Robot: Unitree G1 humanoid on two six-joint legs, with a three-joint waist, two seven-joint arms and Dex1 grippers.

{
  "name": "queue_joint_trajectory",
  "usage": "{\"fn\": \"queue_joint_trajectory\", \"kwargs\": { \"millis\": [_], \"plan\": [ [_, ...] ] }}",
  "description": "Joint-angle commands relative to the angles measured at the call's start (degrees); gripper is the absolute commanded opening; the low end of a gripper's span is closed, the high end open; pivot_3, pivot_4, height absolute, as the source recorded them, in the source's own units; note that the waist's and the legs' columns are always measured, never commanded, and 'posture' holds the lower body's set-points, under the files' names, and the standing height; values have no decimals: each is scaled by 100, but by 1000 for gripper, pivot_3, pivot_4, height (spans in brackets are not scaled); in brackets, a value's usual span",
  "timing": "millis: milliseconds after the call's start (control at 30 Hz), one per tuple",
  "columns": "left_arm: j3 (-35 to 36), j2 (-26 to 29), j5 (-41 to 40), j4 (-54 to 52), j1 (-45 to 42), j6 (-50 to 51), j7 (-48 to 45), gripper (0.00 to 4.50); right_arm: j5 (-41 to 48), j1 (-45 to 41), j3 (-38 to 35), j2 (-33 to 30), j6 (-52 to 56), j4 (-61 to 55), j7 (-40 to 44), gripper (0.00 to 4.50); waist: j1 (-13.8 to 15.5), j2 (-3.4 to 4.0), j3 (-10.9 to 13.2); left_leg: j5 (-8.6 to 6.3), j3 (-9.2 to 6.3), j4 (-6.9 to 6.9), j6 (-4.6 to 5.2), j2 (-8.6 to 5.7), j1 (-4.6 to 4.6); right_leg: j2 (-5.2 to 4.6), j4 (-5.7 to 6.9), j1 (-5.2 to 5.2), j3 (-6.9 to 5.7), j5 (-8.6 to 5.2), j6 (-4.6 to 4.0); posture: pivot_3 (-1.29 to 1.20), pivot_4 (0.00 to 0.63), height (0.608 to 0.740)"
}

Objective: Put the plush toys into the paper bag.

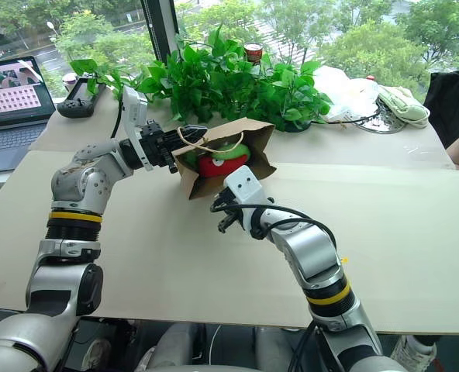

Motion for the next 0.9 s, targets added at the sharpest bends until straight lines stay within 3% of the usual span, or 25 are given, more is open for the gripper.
{"fn": "queue_joint_trajectory", "kwargs": {
  "millis": [33, 200, 433, 667, 900],
  "plan": [
    [156, -124, -193, -158, -175, 32, 119, 0, -4, -127, -238, -219, -690, -441, 61, 93, 3, 0, 0, 0, 0, 0, 0, 0, 0, 0, 0, 0, 0, 0, 0, 0, 150, 713],
    [529, -482, -601, -435, -116, 427, 745, 0, 3, -392, -503, -854, -1092, -700, 318, 93, 17, 0, 0, 0, -3, 2, 0, -1, -7, -2, -4, 0, 0, -1, 2, 0, 150, 713],
    [1248, -1113, -1579, -1328, 296, 1373, 2098, 0, 509, -802, -845, -1559, -586, -1296, 818, 93, -13, -1, 0, -1, -11, -9, 2, 0, -4, 0, -5, 1, 1, -1, 2, 0, 150, 713],
    [903, -1164, -1582, -2153, 1342, 1645, 2506, 0, 339, -691, -315, -1924, -329, -1184, 745, 93, 2, -1, 0, 0, -11, -5, 0, -2, 3, -3, -6, 6, 2, -1, 2, 0, 150, 713],
    [884, -1111, -1767, -2278, 1396, 1752, 2578, 0, 264, -701, -59, -1857, -354, -1040, 588, 93, 18, -1, 1, 2, -14, -4, -4, -3, 3, -2, -28, 17, 1, -1, 2, 0, 150, 713]
  ]
}}
